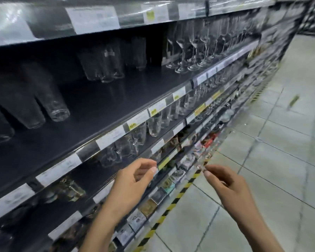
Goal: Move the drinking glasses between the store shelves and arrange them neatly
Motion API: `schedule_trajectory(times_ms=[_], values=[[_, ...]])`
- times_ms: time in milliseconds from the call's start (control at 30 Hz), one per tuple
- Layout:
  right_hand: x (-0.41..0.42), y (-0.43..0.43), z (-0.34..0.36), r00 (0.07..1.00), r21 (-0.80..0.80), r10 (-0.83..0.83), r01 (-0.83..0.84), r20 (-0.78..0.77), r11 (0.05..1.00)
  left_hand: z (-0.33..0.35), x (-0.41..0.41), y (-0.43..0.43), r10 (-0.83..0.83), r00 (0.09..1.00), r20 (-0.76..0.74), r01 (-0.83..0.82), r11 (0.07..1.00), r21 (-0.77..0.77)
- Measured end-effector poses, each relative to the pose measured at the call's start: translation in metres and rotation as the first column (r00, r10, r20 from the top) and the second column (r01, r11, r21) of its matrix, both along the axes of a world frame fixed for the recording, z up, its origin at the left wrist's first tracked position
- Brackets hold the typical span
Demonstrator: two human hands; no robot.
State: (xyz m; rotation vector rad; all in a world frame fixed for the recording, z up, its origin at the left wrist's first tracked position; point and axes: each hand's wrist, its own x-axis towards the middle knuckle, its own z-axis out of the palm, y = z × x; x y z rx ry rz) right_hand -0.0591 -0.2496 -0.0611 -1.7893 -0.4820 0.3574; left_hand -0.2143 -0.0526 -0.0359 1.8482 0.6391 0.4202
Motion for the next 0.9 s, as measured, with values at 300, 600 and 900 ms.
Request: schedule_trajectory(times_ms=[300, 600, 900], values=[[0.137, 0.012, -0.003, 0.994, -0.044, 0.105, -0.106, -0.038, 0.993, 0.005, 0.122, -0.005, 0.123, 0.992, -0.002, -0.123, 0.992, -0.027], [0.234, 0.097, 0.022, 0.965, -0.042, 0.262, -0.261, 0.022, 0.964, 0.024, 0.195, 0.041, 0.292, 0.956, 0.016, -0.292, 0.956, -0.013], [0.310, 0.230, 0.088, 0.845, -0.021, 0.503, -0.508, 0.178, 0.861, 0.055, 0.280, 0.129, 0.548, 0.802, 0.236, -0.554, 0.831, -0.047]])
